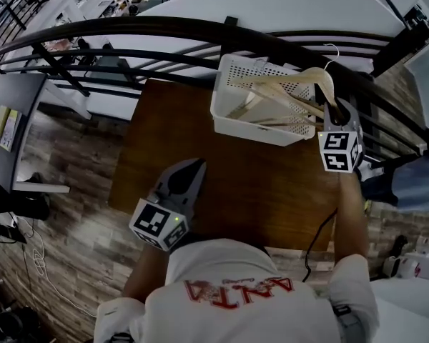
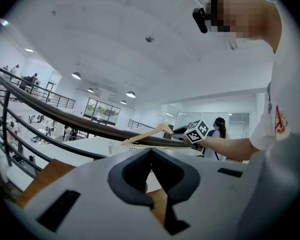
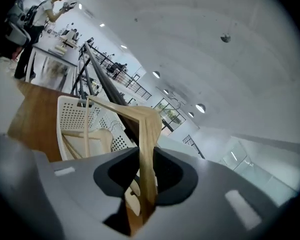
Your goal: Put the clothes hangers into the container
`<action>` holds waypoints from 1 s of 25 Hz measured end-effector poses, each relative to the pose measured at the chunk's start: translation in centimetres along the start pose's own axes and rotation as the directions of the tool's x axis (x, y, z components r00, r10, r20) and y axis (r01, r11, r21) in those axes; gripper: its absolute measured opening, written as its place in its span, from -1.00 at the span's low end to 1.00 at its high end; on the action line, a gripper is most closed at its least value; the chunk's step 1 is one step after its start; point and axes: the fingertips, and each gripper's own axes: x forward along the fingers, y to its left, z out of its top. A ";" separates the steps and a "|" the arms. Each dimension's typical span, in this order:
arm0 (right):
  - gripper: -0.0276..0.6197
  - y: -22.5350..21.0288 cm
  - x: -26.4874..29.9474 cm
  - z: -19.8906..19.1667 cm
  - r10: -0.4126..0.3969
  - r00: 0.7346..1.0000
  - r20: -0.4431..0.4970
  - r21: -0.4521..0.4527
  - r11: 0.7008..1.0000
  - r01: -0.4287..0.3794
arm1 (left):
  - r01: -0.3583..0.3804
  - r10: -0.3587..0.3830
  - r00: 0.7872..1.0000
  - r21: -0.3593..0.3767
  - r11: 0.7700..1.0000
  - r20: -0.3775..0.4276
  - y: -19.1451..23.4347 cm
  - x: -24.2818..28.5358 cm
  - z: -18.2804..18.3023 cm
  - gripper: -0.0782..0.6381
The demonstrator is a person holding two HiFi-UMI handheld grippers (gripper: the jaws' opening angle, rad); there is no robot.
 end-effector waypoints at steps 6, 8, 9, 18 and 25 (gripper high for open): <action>-0.64 2.3 4.9 0.3 0.084 0.995 -0.062 -0.205 0.974 -0.095 | -0.041 0.041 0.999 -0.018 0.999 -0.008 1.4 -0.8 -0.8 -0.76; -0.64 3.5 6.5 0.2 0.109 0.991 -0.084 -0.252 0.959 -0.126 | -0.060 0.060 0.998 -0.026 0.998 -0.011 2.0 -1.3 -1.0 -0.76; -0.64 4.2 7.1 0.2 0.121 0.988 -0.095 -0.275 0.951 -0.143 | -0.071 0.070 0.997 -0.031 0.997 -0.013 2.3 -1.5 -1.2 -0.76; -0.64 12.2 11.0 -0.5 0.254 0.942 -0.218 -0.421 0.847 -0.325 | -0.137 0.136 0.991 -0.058 0.989 -0.015 4.2 -3.2 -2.0 -0.76; -0.56 14.2 11.1 -1.3 0.265 0.922 -0.282 -0.456 0.809 -0.372 | -0.144 0.144 0.990 -0.057 0.988 -0.012 4.4 -3.9 -1.8 -0.76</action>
